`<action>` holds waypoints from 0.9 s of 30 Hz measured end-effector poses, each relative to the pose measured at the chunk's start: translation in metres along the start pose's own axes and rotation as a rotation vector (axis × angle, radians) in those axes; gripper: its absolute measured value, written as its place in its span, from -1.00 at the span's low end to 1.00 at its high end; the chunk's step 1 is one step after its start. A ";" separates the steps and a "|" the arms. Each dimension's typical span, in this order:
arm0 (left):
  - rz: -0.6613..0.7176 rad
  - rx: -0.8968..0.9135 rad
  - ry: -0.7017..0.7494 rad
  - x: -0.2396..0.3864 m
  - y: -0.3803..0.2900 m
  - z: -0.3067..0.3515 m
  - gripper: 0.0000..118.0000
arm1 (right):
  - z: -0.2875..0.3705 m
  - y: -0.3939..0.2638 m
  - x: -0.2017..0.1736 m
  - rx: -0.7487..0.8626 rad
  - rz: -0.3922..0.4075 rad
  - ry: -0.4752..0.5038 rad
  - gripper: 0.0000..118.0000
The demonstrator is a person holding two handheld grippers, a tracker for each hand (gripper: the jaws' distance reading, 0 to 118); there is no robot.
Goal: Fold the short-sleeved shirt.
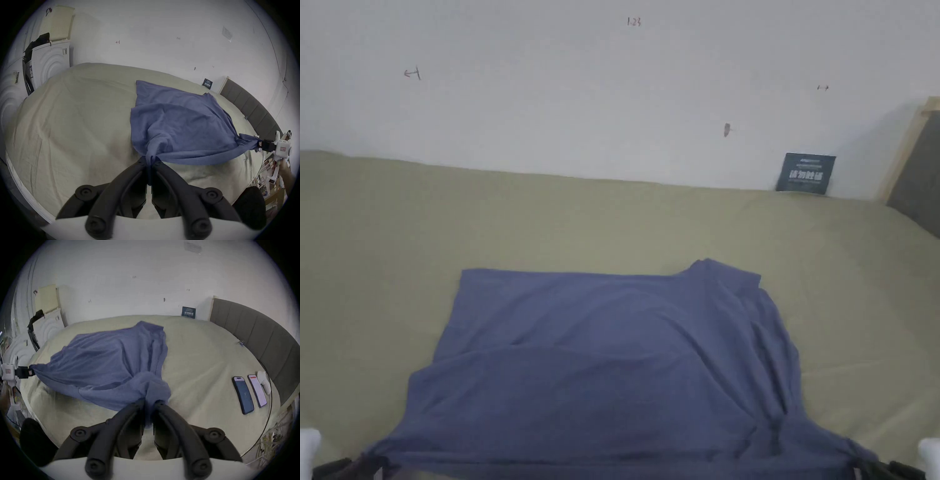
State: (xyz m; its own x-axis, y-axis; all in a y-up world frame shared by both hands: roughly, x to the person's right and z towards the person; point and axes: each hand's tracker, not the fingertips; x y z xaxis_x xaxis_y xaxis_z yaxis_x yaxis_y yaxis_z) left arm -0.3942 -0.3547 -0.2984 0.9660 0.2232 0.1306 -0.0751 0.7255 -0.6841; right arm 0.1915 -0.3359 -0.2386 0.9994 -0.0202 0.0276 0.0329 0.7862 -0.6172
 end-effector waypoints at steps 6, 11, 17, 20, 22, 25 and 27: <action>0.000 0.020 -0.019 -0.002 0.043 -0.012 -0.91 | -0.016 0.038 -0.002 0.041 -0.001 -0.005 -0.79; -0.031 -0.061 -0.029 -0.004 0.089 -0.050 -0.91 | -0.061 0.070 0.003 0.010 0.003 -0.012 -0.79; -0.040 -0.187 -0.015 -0.014 0.123 -0.111 -0.91 | -0.132 0.093 0.014 -0.109 -0.079 -0.025 -0.79; -0.022 -0.235 -0.018 -0.019 0.125 -0.132 -0.91 | -0.160 0.093 0.018 -0.178 -0.098 -0.045 -0.78; -0.032 -0.259 -0.016 -0.019 0.125 -0.143 -0.91 | -0.173 0.092 0.019 -0.187 -0.106 -0.050 -0.78; -0.079 -0.277 0.005 -0.015 0.123 -0.150 -0.66 | -0.181 0.088 0.019 -0.185 -0.122 -0.040 -0.53; -0.064 -0.264 0.038 -0.018 0.123 -0.148 0.38 | -0.177 0.087 0.018 -0.158 -0.129 -0.032 0.52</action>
State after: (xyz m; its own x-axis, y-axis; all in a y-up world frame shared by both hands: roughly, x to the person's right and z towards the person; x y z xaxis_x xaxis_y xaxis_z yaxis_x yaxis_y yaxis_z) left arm -0.3842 -0.3656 -0.4911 0.9757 0.1539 0.1557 0.0485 0.5415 -0.8393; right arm 0.2145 -0.3774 -0.4307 0.9860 -0.0931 0.1382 0.1647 0.6713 -0.7227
